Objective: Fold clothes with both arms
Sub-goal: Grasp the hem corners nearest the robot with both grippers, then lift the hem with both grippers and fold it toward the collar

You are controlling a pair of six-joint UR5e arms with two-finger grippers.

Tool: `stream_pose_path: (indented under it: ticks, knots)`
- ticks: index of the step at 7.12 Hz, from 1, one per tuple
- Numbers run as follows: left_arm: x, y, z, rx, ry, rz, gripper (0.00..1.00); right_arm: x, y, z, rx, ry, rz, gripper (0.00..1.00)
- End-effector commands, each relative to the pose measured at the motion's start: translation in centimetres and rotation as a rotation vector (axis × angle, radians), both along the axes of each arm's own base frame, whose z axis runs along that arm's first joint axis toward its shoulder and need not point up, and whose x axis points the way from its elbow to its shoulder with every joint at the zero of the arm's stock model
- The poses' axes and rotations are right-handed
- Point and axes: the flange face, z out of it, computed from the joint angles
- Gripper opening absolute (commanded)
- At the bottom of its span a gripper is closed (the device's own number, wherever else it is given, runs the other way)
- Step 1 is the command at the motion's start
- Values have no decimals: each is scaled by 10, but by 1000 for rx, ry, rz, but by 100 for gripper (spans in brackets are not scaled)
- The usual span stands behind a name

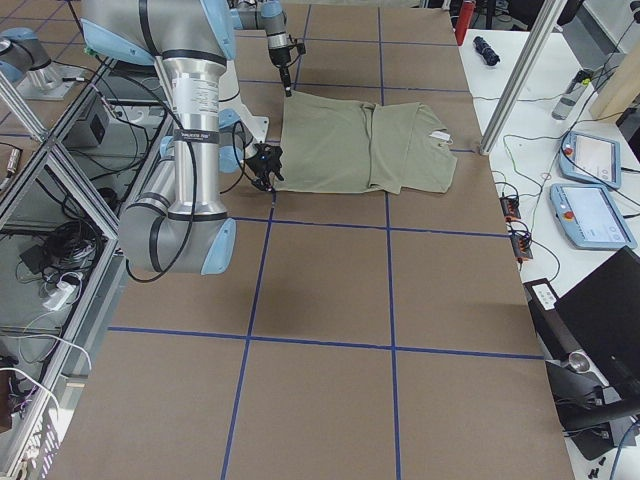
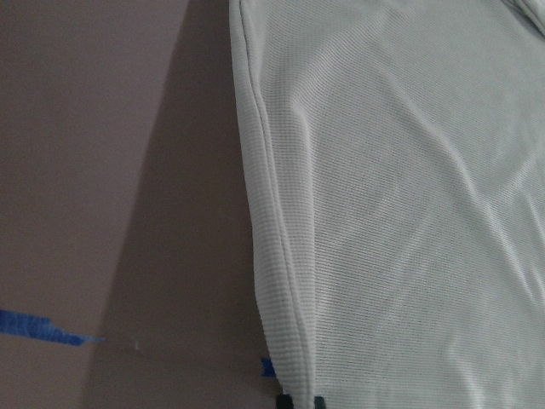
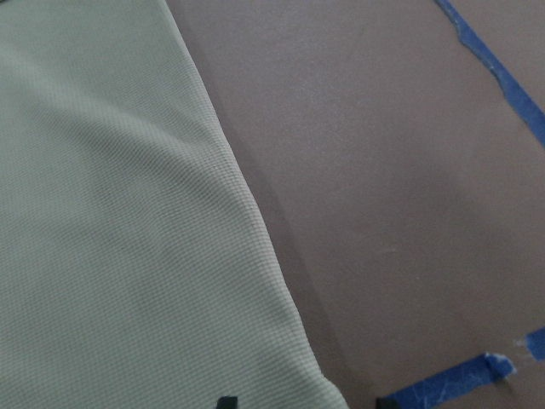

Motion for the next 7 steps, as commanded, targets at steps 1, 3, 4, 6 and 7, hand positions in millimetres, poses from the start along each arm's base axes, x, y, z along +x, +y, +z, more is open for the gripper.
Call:
stream_pose_path:
  ticks: [1, 3, 4, 6, 7]
  knots:
    - [0, 0, 0, 1, 2, 0, 0, -2, -2, -5, 0, -11, 3, 11]
    - [0, 0, 0, 1, 2, 0, 0, 6, -13, -20, -2, -39, 20, 0]
    - [0, 0, 0, 1, 2, 0, 0, 9, -18, -21, -3, -41, 28, 0]
    - [-30, 5, -33, -5, 53, 45, 0, 48, -30, -52, 9, -39, 27, 0]
    - [-72, 7, -68, -20, 52, 73, 0, 90, -22, -99, -34, -47, -27, 0]
